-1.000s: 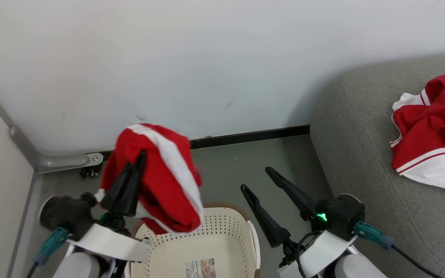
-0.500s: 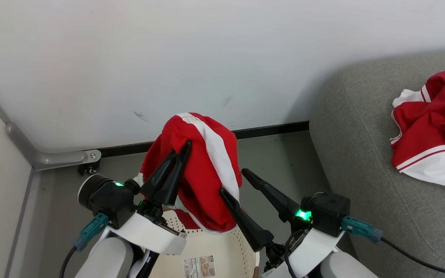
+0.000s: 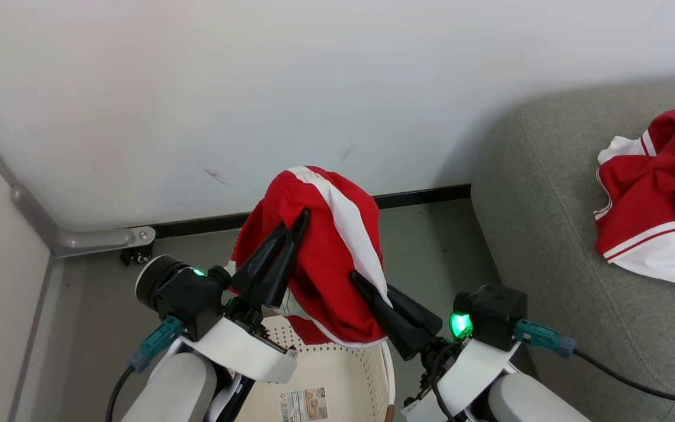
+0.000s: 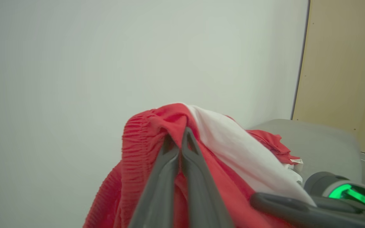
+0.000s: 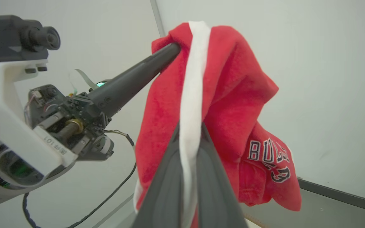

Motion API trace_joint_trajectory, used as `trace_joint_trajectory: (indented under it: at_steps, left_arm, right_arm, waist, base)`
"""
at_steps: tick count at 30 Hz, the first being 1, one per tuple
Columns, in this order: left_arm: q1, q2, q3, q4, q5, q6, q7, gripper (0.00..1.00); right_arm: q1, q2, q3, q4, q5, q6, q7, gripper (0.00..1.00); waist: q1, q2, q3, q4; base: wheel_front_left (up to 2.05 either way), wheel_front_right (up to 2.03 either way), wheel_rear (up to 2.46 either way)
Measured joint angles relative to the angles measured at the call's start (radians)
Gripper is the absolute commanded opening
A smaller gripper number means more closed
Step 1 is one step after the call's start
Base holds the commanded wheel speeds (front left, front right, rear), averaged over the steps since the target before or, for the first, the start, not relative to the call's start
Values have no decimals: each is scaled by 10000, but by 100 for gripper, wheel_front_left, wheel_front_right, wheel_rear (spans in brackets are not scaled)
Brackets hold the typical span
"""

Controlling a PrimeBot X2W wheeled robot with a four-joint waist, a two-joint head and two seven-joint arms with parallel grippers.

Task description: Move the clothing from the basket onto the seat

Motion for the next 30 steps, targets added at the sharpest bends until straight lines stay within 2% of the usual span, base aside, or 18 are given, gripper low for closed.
trace_joint_trajectory:
  at_steps: [6, 7, 8, 9, 10, 20, 30]
  left_arm:
    - [0, 8, 88, 238, 6, 19, 0, 2]
    - [1, 19, 123, 313, 21, 38, 21, 22]
    - [2, 58, 167, 399, 61, 73, 71, 49]
    - [7, 113, 221, 470, 104, 148, 88, 96]
    - [10, 163, 295, 543, 104, 209, 88, 100]
    - [564, 253, 1231, 980, -171, 803, 100, 100]
    - [1337, 639, 2270, 1055, -387, 1381, 86, 100]
  right_arm:
    - [-91, -82, -33, -10, -2, 0, 0, 0]
    - [-140, -90, -75, -35, -2, 0, 0, 0]
    - [-162, -96, -111, -61, -2, 0, 0, 0]
    - [-160, -100, -130, -86, -4, 0, 0, 0]
    - [-159, -104, -151, -100, -4, 0, 0, 0]
    - [-117, -261, -817, -169, -188, 0, 2, 0]
    - [65, -481, -1467, -330, -550, 0, 0, 0]
  waist:
    - [0, 0, -23, 7]
    - [0, 0, -29, 6]
    - [0, 0, -38, 4]
    - [0, 0, -46, 2]
    - [0, 0, -55, 0]
    - [0, 0, -167, -17]
    - [0, 0, -220, -16]
  base:
    - [0, 0, 0]
    - [0, 0, 0]
    - [0, 0, 0]
    - [0, 0, 0]
    - [0, 0, 0]
    - [0, 0, 0]
    - [0, 0, 0]
